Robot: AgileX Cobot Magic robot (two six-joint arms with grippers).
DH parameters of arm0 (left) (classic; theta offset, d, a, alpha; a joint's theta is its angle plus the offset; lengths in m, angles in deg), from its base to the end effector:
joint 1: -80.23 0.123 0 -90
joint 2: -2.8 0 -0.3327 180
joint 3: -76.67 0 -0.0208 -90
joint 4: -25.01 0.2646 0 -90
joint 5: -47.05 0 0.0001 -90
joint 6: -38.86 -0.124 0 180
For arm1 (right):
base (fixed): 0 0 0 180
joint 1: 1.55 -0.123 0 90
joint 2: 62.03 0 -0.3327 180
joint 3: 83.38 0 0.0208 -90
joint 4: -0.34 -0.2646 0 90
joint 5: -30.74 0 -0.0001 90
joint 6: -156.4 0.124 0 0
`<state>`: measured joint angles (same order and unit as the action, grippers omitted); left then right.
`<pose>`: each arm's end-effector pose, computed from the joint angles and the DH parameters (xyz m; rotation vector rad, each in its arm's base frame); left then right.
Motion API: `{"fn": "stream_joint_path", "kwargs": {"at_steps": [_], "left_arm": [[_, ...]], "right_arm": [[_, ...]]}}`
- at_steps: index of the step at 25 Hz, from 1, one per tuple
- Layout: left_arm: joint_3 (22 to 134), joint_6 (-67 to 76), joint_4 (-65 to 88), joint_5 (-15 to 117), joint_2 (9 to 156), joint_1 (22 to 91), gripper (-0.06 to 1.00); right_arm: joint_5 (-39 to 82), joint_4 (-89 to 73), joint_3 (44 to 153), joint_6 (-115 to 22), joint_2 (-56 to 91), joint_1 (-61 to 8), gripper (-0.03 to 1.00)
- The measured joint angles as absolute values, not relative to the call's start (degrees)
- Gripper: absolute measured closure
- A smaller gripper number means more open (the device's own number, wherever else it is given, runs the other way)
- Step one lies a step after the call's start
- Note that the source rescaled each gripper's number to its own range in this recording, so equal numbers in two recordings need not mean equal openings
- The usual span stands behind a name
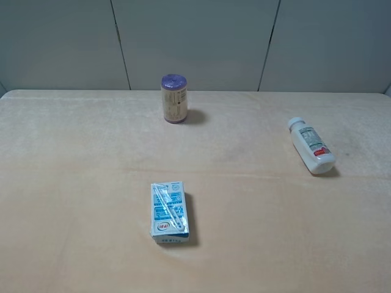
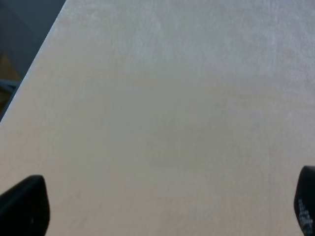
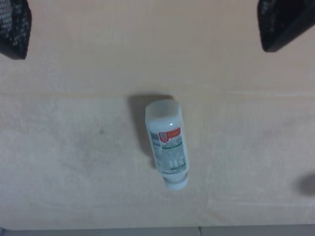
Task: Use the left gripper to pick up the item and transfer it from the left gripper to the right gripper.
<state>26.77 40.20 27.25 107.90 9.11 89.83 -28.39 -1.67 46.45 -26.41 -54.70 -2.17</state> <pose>-0.0126 0.0022 0.2676 -0.1968 2.0357 0.1369 -0.0073 0.0037 0.2695 -0.0615 2.0342 0.0179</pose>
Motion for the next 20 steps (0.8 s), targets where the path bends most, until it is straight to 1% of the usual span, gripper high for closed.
{"fn": "stream_joint_path", "kwargs": {"at_steps": [20], "left_arm": [[26.8, 40.2, 27.2, 107.9, 9.1, 89.8, -0.06]], "right_arm": [[-28.2, -1.7, 46.4, -26.4, -54.7, -2.2, -0.03]]}}
